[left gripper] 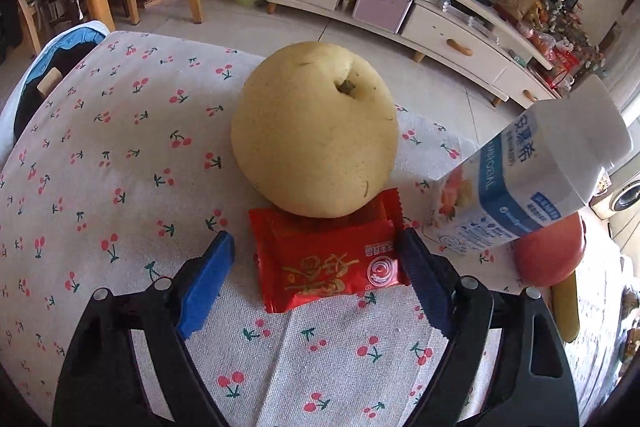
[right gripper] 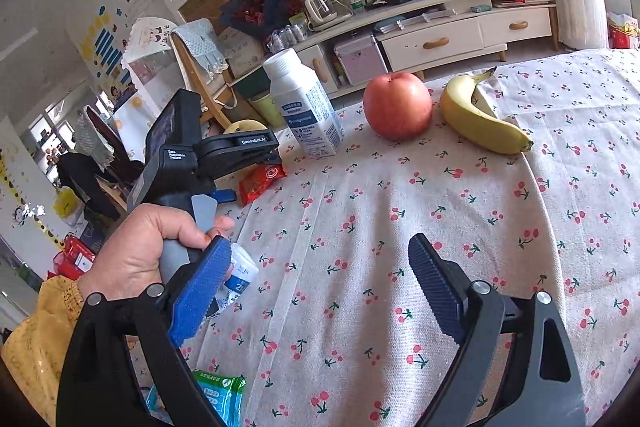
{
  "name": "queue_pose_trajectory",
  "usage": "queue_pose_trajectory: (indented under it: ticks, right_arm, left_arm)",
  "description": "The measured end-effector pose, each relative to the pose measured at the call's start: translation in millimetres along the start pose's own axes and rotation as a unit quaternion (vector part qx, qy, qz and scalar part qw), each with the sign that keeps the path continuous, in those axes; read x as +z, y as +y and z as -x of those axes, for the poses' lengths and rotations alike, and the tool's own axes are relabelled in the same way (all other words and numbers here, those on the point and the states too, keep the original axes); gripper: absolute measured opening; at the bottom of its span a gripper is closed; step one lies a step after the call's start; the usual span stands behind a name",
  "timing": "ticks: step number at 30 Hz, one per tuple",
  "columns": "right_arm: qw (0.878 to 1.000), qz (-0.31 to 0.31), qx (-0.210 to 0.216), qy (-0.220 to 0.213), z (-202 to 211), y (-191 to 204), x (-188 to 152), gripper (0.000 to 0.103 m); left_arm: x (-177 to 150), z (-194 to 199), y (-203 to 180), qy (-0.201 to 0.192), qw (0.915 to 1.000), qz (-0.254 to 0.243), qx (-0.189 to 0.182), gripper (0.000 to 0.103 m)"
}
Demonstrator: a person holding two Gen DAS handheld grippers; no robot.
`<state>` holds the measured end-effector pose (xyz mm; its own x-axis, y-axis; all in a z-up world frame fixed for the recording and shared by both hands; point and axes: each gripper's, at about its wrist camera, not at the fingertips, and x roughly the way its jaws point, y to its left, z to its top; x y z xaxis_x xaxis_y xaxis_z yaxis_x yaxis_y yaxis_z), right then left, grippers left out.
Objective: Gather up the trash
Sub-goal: 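Grasp the small red candy packet beside the pear with the left tool, then lift the red candy packet off the table with the left tool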
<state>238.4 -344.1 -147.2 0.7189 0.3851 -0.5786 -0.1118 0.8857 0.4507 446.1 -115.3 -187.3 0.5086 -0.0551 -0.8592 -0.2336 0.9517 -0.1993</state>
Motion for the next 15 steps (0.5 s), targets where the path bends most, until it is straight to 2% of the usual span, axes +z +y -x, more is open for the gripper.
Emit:
queue_pose_trajectory:
  ticks: [4,6,8,10,12,15]
  right_arm:
    - [1.000,-0.004,0.007,0.004,-1,2,-1,0.090]
    - [1.000,-0.003,0.006,0.003,0,4,0,0.090]
    - [1.000,-0.005,0.007,0.004,0,4,0,0.090]
    - [1.000,-0.006,0.006,0.004,0,5,0,0.090]
    - [1.000,-0.005,0.006,0.003,0,4,1,0.090]
    - [1.000,-0.002,0.007,0.004,-1,7,0,0.090]
  left_arm:
    - [1,-1,-3,0.001,0.9998,-0.014,0.016,0.080]
    - [-2,0,-7,-0.003,0.9987,-0.034,0.038,0.070]
    - [-6,2,-9,-0.008,0.9970,-0.056,0.052,0.064]
    - [-8,6,-7,-0.010,0.9965,-0.065,0.051,0.056]
    - [-10,11,-2,-0.008,0.9967,-0.068,0.044,0.041]
    - [-13,16,8,-0.003,0.9968,-0.075,0.028,0.031]
